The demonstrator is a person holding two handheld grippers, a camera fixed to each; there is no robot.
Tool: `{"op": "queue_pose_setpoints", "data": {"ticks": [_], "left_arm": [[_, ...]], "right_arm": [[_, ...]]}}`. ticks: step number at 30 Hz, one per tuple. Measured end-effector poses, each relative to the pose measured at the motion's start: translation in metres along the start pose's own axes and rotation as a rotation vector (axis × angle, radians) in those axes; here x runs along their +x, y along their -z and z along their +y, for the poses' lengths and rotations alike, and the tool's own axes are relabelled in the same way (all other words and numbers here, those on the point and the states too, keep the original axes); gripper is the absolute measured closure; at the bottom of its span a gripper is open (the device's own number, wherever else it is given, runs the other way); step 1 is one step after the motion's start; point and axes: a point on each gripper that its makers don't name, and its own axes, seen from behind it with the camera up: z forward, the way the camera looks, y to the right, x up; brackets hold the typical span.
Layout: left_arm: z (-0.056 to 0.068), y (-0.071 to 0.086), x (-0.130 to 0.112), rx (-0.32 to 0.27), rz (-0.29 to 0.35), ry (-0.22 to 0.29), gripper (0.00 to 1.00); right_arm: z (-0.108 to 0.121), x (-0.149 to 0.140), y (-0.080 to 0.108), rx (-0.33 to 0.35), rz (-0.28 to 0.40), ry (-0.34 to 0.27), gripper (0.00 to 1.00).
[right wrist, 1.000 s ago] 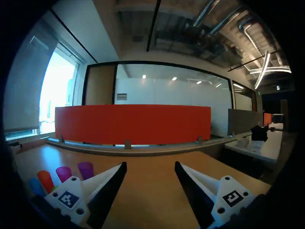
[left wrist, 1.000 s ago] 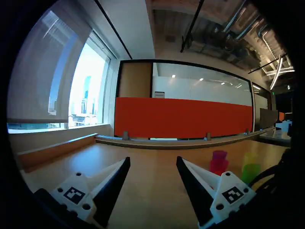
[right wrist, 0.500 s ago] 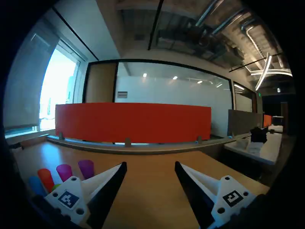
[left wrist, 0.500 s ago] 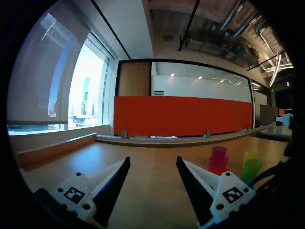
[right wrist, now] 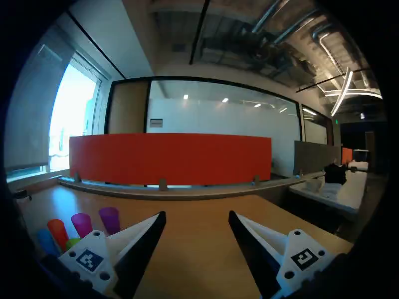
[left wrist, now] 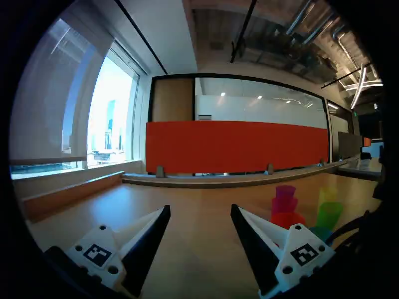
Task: Pour water
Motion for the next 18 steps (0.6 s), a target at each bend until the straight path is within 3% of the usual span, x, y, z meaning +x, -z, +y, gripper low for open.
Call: {"op": "queue_pose_setpoints", "data": {"ticks": [18], "left_arm": [[-0.0028, -0.0033, -0.0053, 0.002, -0.024, -0.006, 0.11]], "right_arm": [[-0.0013, -0.0003, 0.0019, 0.009, -0.002, -0.005, 0.02]]}}
